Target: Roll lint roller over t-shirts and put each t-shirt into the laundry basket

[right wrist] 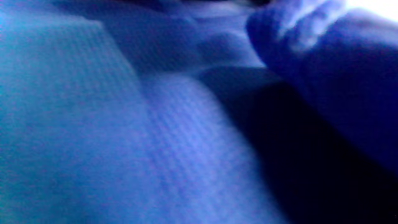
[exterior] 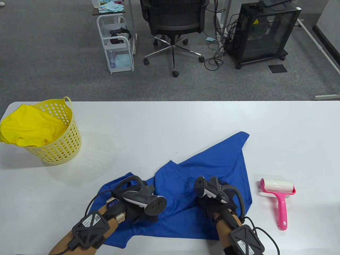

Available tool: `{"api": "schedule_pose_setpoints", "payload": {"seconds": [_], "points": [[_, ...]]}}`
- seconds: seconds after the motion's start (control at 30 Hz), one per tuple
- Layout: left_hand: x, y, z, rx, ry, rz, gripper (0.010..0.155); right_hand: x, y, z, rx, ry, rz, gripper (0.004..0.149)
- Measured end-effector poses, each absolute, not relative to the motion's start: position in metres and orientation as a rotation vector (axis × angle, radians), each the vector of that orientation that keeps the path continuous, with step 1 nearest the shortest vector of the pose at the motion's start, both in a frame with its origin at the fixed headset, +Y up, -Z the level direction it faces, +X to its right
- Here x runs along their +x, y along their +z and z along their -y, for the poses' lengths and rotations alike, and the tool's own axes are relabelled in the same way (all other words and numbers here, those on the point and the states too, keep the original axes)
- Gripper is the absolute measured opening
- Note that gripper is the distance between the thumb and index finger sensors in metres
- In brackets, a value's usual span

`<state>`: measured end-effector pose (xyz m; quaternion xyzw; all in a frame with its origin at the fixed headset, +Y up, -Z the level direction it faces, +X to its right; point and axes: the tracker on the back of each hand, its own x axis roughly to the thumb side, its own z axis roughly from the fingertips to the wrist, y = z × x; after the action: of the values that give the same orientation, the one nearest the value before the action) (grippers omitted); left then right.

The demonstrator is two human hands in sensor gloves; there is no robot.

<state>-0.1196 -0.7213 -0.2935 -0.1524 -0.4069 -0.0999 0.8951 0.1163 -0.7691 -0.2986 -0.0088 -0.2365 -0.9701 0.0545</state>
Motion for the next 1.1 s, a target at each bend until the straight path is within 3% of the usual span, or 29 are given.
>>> {"api": "schedule_pose_setpoints", "payload": {"seconds": [0.1,0.2,0.27,0.33,0.4,0.43,0.5,0.53,0.7,0.8,0.83,0.93,1.0,1.03,1.1], "points": [[-0.138,-0.32,0.709,-0.214,0.011,0.582,0.055,0.116,-0.299,0.769,-0.026,-2.945,0.72,0.074],[-0.144,-0.341,0.714,-0.018,0.091,0.362,0.063,0.116,-0.299,0.769,-0.026,-2.944,0.718,0.073],[-0.13,-0.357,0.738,-0.171,-0.065,0.299,0.089,0.116,-0.299,0.769,-0.027,-2.943,0.715,0.073],[-0.118,-0.367,0.761,-0.36,-0.177,0.229,0.099,0.116,-0.299,0.769,-0.028,-2.944,0.713,0.073],[-0.106,-0.374,0.779,-0.471,-0.164,0.259,0.092,0.117,-0.299,0.769,-0.03,-2.945,0.711,0.074],[-0.104,-0.376,0.775,-0.43,-0.088,0.281,0.087,0.117,-0.298,0.769,-0.031,-2.945,0.71,0.074],[-0.1,-0.373,0.764,-0.291,0.116,0.369,0.047,0.117,-0.298,0.769,-0.033,-2.946,0.709,0.074],[-0.099,-0.369,0.756,-0.204,0.151,0.392,0.041,0.117,-0.298,0.769,-0.033,-2.946,0.708,0.074],[-0.095,-0.37,0.705,-0.139,-0.087,0.638,0.044,0.116,-0.299,0.769,-0.037,-2.943,0.709,0.074],[-0.109,-0.396,0.68,-0.318,-0.161,0.471,0.043,0.116,-0.299,0.769,-0.037,-2.943,0.708,0.074],[-0.116,-0.405,0.673,-0.287,-0.161,0.396,0.044,0.117,-0.299,0.769,-0.037,-2.945,0.708,0.074],[-0.149,-0.43,0.645,-0.028,-0.211,0.122,0.043,0.117,-0.299,0.769,-0.037,-2.945,0.707,0.074],[-0.185,-0.431,0.632,0.345,-0.067,-0.212,0.043,0.117,-0.299,0.769,-0.036,-2.944,0.708,0.074],[-0.205,-0.439,0.637,0.381,0.069,-0.261,0.055,0.117,-0.298,0.769,-0.035,-2.944,0.708,0.074],[-0.228,-0.442,0.656,0.148,-0.057,-0.455,0.08,0.116,-0.298,0.769,-0.035,-2.941,0.708,0.074]]}}
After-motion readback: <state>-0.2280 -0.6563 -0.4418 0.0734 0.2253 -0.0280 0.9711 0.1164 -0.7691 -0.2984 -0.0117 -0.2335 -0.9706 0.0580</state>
